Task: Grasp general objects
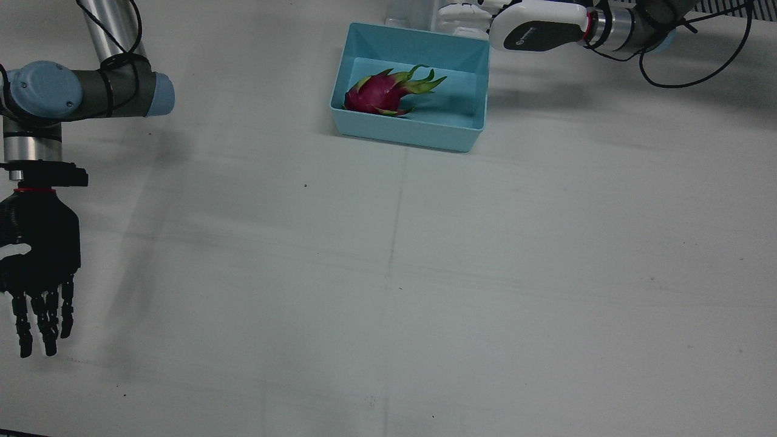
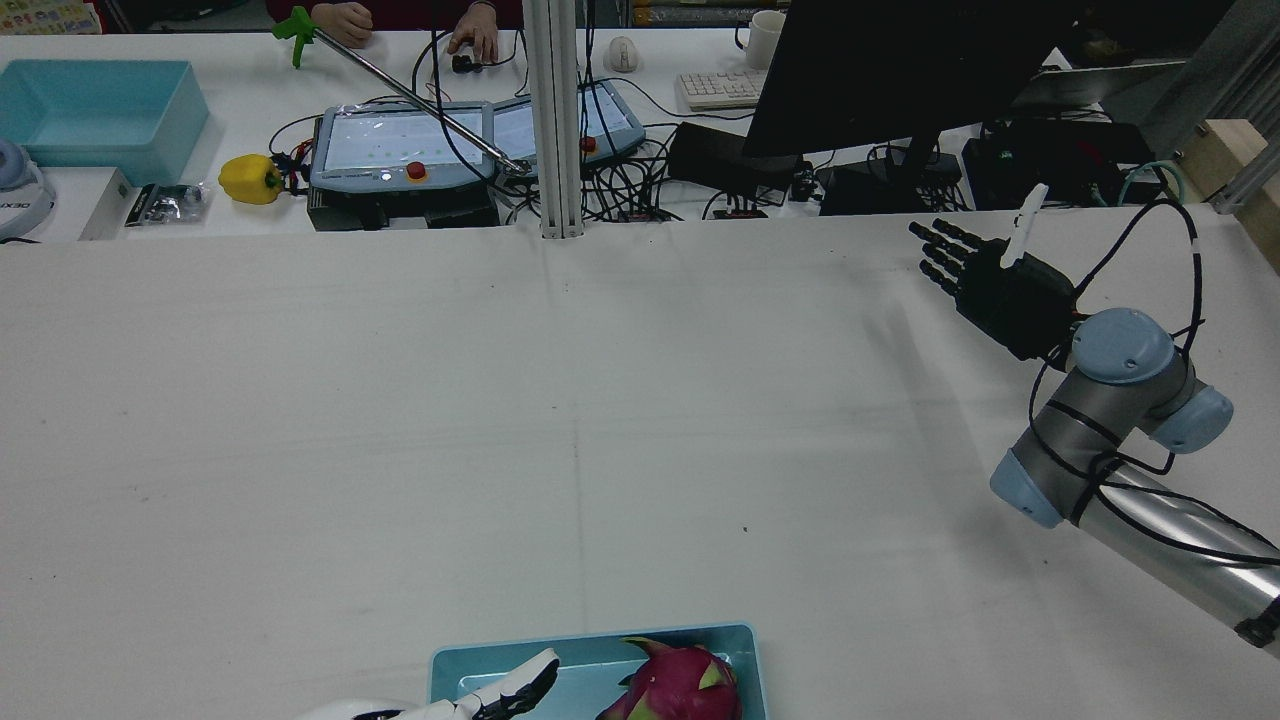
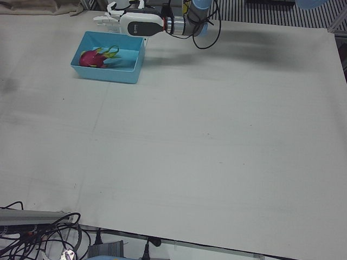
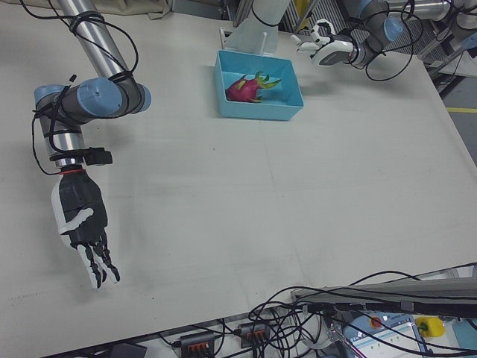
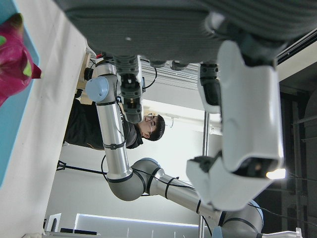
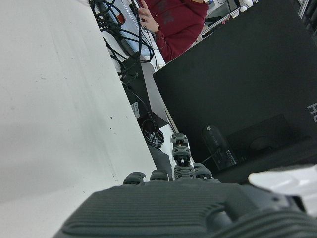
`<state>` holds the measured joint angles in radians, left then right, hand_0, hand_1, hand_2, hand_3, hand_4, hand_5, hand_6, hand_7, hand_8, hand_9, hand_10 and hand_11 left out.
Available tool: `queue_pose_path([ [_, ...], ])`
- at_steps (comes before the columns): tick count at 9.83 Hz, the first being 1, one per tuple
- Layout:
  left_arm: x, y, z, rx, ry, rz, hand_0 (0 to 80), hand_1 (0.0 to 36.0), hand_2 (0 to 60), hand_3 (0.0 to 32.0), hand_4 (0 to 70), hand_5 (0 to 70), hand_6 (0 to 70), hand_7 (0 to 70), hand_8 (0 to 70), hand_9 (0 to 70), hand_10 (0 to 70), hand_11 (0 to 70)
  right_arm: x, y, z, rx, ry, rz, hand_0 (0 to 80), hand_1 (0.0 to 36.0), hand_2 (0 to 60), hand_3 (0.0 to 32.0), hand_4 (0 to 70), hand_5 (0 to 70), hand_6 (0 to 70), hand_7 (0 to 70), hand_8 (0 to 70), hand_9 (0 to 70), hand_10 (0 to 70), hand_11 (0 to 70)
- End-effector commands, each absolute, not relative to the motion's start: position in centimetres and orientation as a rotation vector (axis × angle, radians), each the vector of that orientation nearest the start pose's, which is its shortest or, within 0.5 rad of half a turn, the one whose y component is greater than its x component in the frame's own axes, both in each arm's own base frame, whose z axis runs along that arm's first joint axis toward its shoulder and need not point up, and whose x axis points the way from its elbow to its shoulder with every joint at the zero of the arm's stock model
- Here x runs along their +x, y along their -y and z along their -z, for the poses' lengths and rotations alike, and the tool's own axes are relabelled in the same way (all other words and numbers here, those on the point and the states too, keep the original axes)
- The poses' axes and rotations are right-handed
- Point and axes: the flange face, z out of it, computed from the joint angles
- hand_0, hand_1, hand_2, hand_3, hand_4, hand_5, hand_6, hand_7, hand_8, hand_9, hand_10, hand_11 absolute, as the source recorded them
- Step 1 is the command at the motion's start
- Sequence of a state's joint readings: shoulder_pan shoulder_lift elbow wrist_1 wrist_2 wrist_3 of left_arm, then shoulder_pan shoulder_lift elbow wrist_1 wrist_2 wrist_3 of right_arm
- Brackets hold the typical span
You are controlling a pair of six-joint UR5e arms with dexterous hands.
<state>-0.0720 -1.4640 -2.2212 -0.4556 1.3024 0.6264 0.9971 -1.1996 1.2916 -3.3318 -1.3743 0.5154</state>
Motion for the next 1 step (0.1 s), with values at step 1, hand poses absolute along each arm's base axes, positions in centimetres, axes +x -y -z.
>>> queue_pose_path([
  [1,39.49,22.07,-34.94,-0.944,-2.479,0.741,80.0,36.0,60.0,0.6,0.4,0.0,0.0,4.0,0.0,0.0,0.5,5.7,-21.48,61.37,-63.2,0.867,-1.861,2.26,0.0,0.0,0.0,0.0,0.0,0.0,0.0,0.0,0.0,0.0,0.0,0.0],
])
